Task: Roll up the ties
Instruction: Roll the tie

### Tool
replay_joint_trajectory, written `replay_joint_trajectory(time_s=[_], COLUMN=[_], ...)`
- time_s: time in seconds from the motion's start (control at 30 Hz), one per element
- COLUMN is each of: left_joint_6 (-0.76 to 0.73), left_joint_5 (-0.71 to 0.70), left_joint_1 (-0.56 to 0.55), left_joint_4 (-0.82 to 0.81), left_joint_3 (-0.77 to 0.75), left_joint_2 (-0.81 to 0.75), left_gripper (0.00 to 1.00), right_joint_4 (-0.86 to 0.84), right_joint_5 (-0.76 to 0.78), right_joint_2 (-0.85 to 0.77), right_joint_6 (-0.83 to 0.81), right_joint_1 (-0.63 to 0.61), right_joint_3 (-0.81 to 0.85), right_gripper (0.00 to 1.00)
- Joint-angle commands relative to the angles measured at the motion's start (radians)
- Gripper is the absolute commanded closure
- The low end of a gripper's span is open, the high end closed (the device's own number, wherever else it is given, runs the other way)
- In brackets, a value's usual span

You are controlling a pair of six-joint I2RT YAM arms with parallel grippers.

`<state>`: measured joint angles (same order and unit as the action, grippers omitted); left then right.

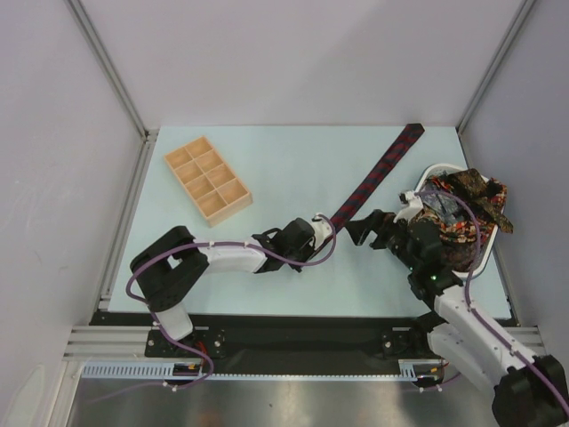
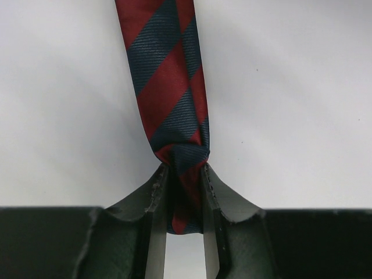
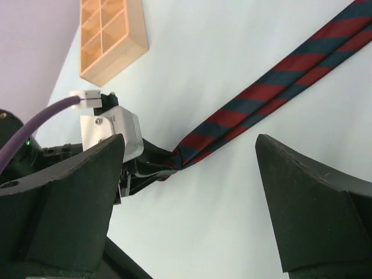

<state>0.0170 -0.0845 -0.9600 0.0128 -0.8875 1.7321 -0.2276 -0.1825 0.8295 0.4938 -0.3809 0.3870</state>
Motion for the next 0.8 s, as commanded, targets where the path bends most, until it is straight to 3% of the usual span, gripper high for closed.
replay_joint_trajectory(time_s=[0.0, 0.1, 0.2, 0.27, 0.3, 0.37, 0.53, 0.67, 0.77], left_joint_6=[-0.003, -0.003, -0.003, -0.003, -0.003, -0.002, 0.0, 0.0, 0.0], left_joint_5=[0.009, 0.012, 0.011, 0.011, 0.012, 0.012, 0.014, 0.019, 0.02], left_joint_1=[-0.006, -0.006, -0.005, -0.006, -0.005, -0.006, -0.005, -0.006, -0.006], left_joint_4=[0.044, 0.046, 0.05, 0.05, 0.052, 0.05, 0.052, 0.053, 0.053], left_joint_3=[0.004, 0.005, 0.002, 0.002, 0.002, 0.004, 0.004, 0.002, 0.001], left_joint_2=[0.041, 0.035, 0.038, 0.038, 0.038, 0.034, 0.034, 0.038, 0.038], left_gripper=[0.71, 0.71, 0.71, 0.71, 0.71, 0.71, 0.71, 0.71, 0.71], right_joint_4=[0.085, 0.18, 0.302, 0.335, 0.355, 0.363, 0.356, 0.327, 0.275], right_joint_5=[0.069, 0.009, 0.027, 0.089, 0.131, 0.181, 0.498, 0.811, 1.023], right_joint_2=[-0.114, -0.161, -0.213, -0.248, -0.257, -0.267, -0.215, -0.124, -0.044], right_joint_6=[0.08, 0.008, -0.044, -0.055, -0.069, -0.08, -0.127, -0.182, -0.25], right_joint_1=[0.022, 0.002, -0.074, -0.16, -0.191, -0.306, -0.611, -0.982, -1.137], right_joint_3=[-0.077, -0.071, -0.076, -0.074, -0.073, -0.068, -0.037, -0.001, 0.019], right_gripper=[0.0, 0.03, 0.2, 0.27, 0.35, 0.38, 0.44, 0.45, 0.44])
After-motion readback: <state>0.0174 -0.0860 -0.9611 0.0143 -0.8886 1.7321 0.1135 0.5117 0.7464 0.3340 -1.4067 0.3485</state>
